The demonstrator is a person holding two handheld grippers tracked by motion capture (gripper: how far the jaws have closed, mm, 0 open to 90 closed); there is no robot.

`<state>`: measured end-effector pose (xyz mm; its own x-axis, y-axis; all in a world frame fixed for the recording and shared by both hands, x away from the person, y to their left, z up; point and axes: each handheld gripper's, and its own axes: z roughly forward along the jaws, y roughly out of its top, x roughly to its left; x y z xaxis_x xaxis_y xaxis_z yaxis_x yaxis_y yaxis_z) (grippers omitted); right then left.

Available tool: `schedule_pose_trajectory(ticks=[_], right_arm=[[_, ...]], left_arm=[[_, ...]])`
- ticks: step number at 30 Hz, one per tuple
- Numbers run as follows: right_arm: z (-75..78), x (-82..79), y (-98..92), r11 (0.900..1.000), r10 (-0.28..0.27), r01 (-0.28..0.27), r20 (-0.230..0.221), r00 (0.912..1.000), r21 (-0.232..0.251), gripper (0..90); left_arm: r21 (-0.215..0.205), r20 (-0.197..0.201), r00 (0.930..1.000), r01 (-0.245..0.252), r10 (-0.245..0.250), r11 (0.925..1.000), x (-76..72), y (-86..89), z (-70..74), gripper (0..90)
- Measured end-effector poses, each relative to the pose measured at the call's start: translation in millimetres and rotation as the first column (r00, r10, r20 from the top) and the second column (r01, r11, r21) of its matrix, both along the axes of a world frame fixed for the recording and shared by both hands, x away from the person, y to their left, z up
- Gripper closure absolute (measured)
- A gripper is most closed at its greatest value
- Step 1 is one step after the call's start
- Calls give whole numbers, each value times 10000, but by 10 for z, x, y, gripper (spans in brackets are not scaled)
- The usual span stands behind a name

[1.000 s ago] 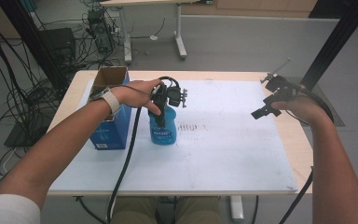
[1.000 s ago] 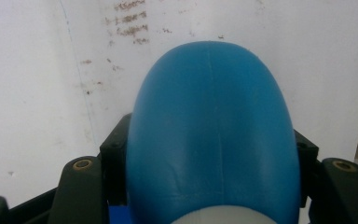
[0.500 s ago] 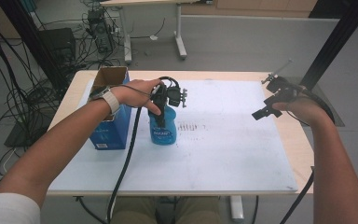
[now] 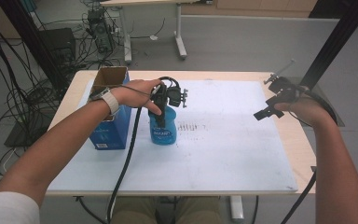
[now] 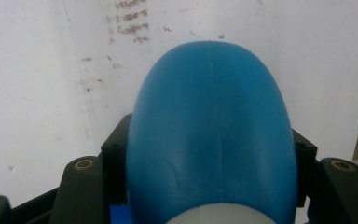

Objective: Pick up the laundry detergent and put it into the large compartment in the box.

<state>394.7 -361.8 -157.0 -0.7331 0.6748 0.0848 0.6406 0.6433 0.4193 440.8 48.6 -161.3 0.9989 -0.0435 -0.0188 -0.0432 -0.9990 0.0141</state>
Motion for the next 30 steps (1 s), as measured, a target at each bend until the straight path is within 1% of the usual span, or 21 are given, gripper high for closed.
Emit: schedule_pose_trajectory(ticks=[1,2,3,4,5,7,8,9,11,13,15,16,18,21,23,24,25,26,27,30], right_arm=[[6,-11,0,10000,-22,22,20,10000,9,109],[6,-12,-2,10000,-6,6,20,10000,-4,109],[6,-12,-2,10000,-6,6,20,10000,-4,109],[3,-16,-6,10000,-29,29,21,10000,-5,108],[3,-16,-6,10000,-29,29,21,10000,-5,108],[7,-24,-6,10000,-52,52,35,10000,-1,109],[11,-25,-3,10000,-42,42,49,10000,-14,109],[11,-25,-3,10000,-42,42,49,10000,-14,109],[22,-40,4,10000,-17,17,116,9999,37,108],[29,-45,9,10000,12,-12,140,9999,17,109],[35,-57,10,10000,10,-10,168,9999,33,109],[38,-67,9,10000,23,-24,202,9998,46,109],[41,-73,14,10000,22,-23,196,9998,38,109],[45,-91,15,10000,60,-62,256,9997,75,109],[51,-97,22,9999,91,-93,261,9996,61,109],[56,-100,24,9999,98,-99,258,9996,60,109],[61,-106,25,9999,96,-98,286,9995,64,109],[64,-110,22,9999,116,-119,316,9994,82,109],[64,-110,22,9999,116,-119,316,9994,82,109],[75,-122,35,9998,160,-164,355,9992,92,109]], left_arm=[[-221,-49,9999,-159,158,9996,18,49,40,384],[-275,-73,9995,-295,294,9992,22,67,70,384],[-275,-73,9995,-295,294,9992,22,67,70,384],[-338,-74,9992,-393,391,9987,16,80,119,384],[-338,-74,9992,-393,391,9987,16,80,119,384],[-329,-75,9987,-501,499,9982,-1,72,171,384],[-265,-102,9984,-565,563,9981,-12,51,214,384],[-265,-102,9984,-565,563,9981,-12,51,214,384],[-130,-101,9974,-721,720,9973,-48,18,269,384],[-108,-95,9970,-765,764,9970,-59,12,287,384],[-67,-74,9958,-916,915,9958,-81,5,331,384],[-43,-55,9935,-1138,1138,9935,-95,6,373,384],[-20,-48,9925,-1221,1221,9925,-97,7,389,384],[-58,103,9878,-1552,1553,9879,-132,18,449,384],[-93,164,9828,-1838,1839,9829,-144,29,491,383],[-32,121,9782,-2074,2074,9783,-139,29,538,383],[-32,121,9782,-2074,2074,9783,-139,29,538,383],[31,5,9721,-2347,2347,9721,-133,30,586,383],[31,5,9721,-2347,2347,9721,-133,30,586,383],[62,-122,9666,-2559,2560,9667,-136,27,641,383]])
